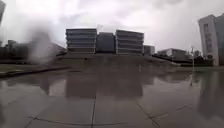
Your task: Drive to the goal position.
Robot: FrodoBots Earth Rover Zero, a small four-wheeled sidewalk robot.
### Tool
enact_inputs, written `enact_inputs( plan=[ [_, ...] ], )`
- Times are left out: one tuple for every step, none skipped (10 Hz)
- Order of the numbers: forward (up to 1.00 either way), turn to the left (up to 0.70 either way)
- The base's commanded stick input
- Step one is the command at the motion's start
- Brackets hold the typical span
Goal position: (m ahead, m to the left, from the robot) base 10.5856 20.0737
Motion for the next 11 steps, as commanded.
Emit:
enact_inputs(
  plan=[
    [0.70,0.00],
    [0.70,0.00],
    [0.70,0.00],
    [0.70,0.00],
    [0.70,0.00],
    [0.70,0.00],
    [0.70,0.00],
    [0.70,0.00],
    [0.70,0.00],
    [0.70,0.00],
    [0.70,0.00]
  ],
)
